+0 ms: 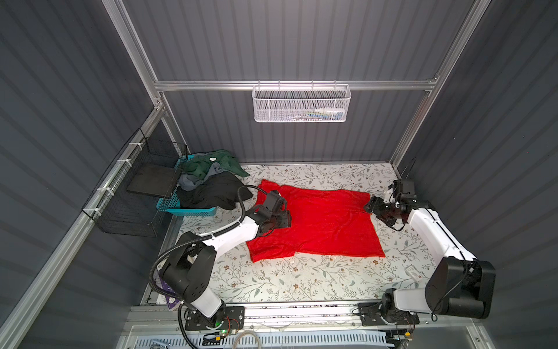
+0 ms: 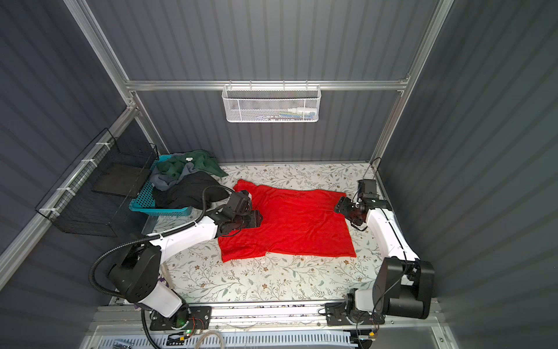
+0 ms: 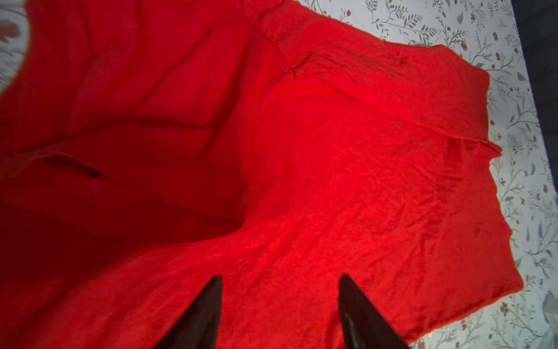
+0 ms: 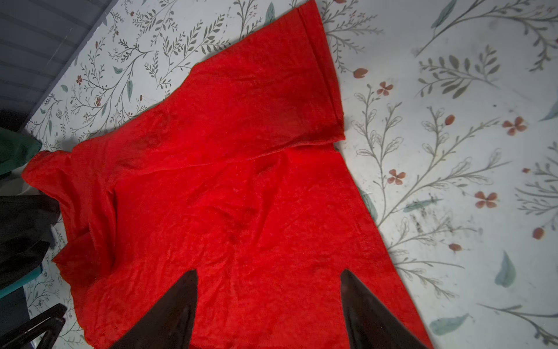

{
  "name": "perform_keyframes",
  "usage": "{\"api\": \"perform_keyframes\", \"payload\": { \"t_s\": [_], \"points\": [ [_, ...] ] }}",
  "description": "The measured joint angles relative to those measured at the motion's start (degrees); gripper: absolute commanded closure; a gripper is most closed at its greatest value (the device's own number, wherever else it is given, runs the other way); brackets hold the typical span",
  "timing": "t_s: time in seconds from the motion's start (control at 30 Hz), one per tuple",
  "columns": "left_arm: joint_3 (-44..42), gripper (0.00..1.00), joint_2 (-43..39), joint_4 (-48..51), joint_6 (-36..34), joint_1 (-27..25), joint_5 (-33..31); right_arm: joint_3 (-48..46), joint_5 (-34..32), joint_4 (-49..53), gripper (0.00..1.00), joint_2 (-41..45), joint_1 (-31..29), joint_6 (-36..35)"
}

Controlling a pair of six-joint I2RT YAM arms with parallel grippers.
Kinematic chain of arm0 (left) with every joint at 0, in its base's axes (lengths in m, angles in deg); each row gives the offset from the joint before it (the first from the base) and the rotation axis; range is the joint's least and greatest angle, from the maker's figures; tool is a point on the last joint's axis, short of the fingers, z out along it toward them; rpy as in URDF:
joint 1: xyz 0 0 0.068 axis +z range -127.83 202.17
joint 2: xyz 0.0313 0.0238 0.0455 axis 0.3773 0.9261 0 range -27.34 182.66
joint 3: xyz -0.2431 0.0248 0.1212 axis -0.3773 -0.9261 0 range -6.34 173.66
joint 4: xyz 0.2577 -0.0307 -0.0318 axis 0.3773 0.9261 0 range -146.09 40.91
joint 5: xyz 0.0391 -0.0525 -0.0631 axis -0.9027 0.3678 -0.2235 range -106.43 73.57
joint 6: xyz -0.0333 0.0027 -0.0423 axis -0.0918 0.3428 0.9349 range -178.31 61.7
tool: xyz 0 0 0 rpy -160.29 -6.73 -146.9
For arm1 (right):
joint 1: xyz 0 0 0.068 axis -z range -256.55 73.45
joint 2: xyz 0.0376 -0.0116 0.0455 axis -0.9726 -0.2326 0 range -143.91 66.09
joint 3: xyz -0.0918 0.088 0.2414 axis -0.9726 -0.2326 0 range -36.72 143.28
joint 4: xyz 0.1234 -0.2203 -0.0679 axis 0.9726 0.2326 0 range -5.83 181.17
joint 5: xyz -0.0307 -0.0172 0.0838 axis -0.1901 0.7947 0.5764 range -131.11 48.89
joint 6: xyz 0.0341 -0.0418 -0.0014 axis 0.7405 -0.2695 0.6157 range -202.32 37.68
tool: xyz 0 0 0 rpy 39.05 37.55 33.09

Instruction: Fold and stack the t-shirts

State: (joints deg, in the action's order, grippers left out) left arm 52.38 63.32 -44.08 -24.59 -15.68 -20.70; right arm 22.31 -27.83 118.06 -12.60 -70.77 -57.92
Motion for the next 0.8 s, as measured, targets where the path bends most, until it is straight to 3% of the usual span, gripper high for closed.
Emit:
{"api": "perform_keyframes", "payload": {
  "t_s": [0.1, 0.3, 0.4, 0.57, 0.8],
  "points": [
    [0.04, 0.30, -2.19, 0.87, 0.48, 0.92, -3.28, 0.00, 0.00, -0.02, 0.25, -0.11, 0.00, 0.02],
    [0.11, 0.35, -1.62, 0.83, 3.02, 8.72, -3.58, 0.00, 0.02, 0.00, 0.24, -0.11, 0.00, 0.02],
    [0.28, 0.36, -0.44, 0.70, 3.67, 11.93, -3.45, 0.00, 0.02, 0.00, 0.24, -0.11, 0.00, 0.02],
    [0.35, 0.51, 1.86, -0.24, 5.75, 15.19, -2.25, 0.00, 0.02, 0.00, 0.24, -0.09, 0.00, -0.02],
    [-0.81, 0.54, 2.97, -4.83, 8.74, 18.99, 0.72, -0.52, 0.00, -0.02, 0.24, 0.00, 0.00, -0.24]
  ]
}}
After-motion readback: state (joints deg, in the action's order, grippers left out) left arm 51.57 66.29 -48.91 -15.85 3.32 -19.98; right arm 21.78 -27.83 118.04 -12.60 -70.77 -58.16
